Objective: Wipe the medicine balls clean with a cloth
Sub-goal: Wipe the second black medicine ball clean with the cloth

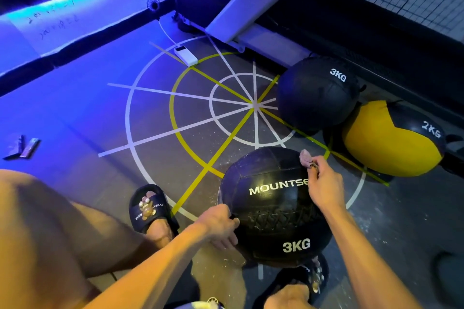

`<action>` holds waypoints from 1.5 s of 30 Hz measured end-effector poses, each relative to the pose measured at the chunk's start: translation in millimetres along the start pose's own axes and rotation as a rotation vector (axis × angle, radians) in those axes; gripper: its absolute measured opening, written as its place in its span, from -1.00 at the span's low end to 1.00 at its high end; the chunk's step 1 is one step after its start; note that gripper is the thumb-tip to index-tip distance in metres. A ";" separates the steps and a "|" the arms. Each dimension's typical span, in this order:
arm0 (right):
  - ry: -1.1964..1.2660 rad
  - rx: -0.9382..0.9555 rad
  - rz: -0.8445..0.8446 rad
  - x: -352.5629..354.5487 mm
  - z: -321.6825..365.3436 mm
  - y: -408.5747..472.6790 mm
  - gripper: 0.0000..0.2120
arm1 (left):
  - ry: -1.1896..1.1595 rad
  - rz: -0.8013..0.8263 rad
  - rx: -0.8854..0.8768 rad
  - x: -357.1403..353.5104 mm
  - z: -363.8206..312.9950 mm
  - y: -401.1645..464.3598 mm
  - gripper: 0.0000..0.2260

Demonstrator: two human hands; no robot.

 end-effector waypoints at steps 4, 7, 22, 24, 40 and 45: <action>0.001 0.028 -0.012 -6.3 -0.2 0.7 -0.84 | 0.409 -0.245 -0.215 7.2 -0.7 -2.6 -0.73; 0.021 -0.012 -0.024 -8.0 -0.3 6.8 -0.84 | 0.289 -0.384 -0.255 26.3 -10.9 0.4 -0.70; 0.481 -0.343 -0.035 -65.3 8.9 -84.7 -0.94 | 0.669 -0.953 -0.650 94.6 -0.5 -39.4 -0.89; 0.465 -0.375 0.002 -63.1 9.7 -86.6 -0.92 | 0.509 -0.902 -0.707 88.1 3.6 -35.2 -0.74; 0.323 0.340 0.147 -56.0 52.9 -56.7 -0.61 | 0.387 -0.714 -0.701 49.6 34.3 -44.3 -0.35; 0.268 -0.159 0.101 -63.7 17.3 -42.6 -0.66 | 0.357 -0.692 -0.723 38.7 28.6 -48.8 -0.36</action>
Point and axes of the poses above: each hand's wrist, its own y-axis towards the middle knuckle, its own x-axis out of the back of the hand, z = x × y, the point moved 1 cm from there along y, towards the middle knuckle, and after that the axes turned 6 degrees about -z, right-handed, at the moved point
